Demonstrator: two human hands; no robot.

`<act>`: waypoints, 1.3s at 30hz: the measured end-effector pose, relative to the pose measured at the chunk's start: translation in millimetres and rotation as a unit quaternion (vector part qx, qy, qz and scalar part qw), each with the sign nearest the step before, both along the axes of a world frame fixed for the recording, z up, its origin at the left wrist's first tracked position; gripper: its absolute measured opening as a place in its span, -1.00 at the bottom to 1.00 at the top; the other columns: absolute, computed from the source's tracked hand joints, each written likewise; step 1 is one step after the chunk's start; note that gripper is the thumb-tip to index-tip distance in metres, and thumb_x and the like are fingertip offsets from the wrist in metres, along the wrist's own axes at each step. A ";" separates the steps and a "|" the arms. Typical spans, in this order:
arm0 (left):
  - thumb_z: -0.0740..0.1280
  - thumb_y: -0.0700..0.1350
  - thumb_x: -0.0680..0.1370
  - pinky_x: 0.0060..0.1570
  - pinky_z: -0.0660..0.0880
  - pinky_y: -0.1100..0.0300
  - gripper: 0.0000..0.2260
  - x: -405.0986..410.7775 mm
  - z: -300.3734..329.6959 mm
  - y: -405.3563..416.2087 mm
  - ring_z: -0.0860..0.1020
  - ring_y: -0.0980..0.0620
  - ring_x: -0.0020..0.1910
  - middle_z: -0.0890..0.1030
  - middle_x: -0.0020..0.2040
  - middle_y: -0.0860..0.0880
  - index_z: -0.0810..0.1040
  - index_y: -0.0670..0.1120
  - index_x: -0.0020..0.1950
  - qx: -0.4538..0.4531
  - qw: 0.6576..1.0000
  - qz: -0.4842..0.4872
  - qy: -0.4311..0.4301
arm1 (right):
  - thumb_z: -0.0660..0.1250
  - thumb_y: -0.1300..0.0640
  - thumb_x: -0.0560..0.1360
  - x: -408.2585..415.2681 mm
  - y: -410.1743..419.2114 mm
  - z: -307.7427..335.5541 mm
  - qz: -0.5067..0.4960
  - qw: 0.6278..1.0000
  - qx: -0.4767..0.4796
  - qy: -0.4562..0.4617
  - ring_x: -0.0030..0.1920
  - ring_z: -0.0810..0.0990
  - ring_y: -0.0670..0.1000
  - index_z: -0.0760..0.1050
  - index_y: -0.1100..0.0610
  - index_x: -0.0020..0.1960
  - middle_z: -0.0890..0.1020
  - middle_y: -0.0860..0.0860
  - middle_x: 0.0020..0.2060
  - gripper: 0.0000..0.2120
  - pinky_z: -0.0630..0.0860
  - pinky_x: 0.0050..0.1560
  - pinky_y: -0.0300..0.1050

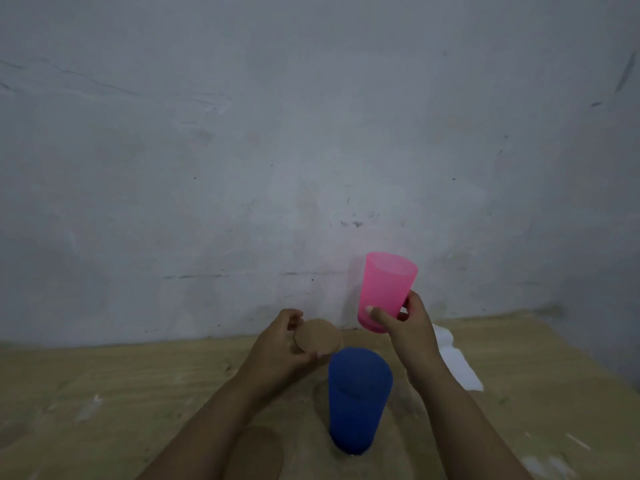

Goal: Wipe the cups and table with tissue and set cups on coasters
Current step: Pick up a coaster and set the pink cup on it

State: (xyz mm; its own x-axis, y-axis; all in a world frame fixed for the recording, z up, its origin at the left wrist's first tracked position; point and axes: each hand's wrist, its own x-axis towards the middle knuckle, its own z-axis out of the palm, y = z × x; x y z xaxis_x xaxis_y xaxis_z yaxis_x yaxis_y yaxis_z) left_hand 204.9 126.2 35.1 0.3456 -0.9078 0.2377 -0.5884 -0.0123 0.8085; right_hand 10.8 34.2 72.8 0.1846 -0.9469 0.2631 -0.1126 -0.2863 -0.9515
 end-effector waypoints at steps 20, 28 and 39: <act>0.51 0.12 0.32 0.13 0.29 0.34 -0.12 9.8 -37.3 -16.1 0.40 0.17 0.25 0.43 0.35 0.07 0.10 0.03 0.51 0.033 0.998 -0.025 -0.040 | 0.47 0.14 0.38 19.1 -17.6 -42.2 0.030 0.999 0.032 -0.018 -0.07 0.54 -0.17 0.33 0.03 0.30 0.56 -0.05 0.04 -0.44 0.48 -0.31 -0.35; 0.54 0.14 0.26 0.02 0.31 0.34 -0.11 13.7 -41.4 -21.5 0.42 0.17 0.10 0.44 0.11 0.13 0.17 0.03 0.47 0.015 0.999 0.008 -0.046 | 0.50 0.16 0.35 42.3 -15.8 -43.5 0.079 0.997 0.018 -0.009 0.02 0.56 -0.01 0.35 0.00 0.20 0.57 -0.04 0.04 -0.49 0.51 -0.22 -0.33; 0.54 0.09 0.29 -0.01 0.31 0.31 -0.13 13.2 -38.2 -18.5 0.42 0.18 0.07 0.43 0.06 0.16 0.16 0.03 0.47 0.019 0.999 0.015 -0.042 | 0.53 0.14 0.30 52.7 -12.9 -57.1 0.140 0.989 0.040 0.010 -0.03 0.52 -0.20 0.35 -0.25 0.03 0.53 -0.25 -0.04 -0.49 0.50 -0.32 -0.37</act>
State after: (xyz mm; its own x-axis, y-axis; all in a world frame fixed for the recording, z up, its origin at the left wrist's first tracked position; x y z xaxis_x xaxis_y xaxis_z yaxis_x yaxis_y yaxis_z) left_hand 218.1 107.7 -3.1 0.3523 -0.9066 0.2321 -0.6536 -0.0608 0.7544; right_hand 63.6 21.3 15.7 0.4465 -0.8757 0.1836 -0.0580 -0.2331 -0.9707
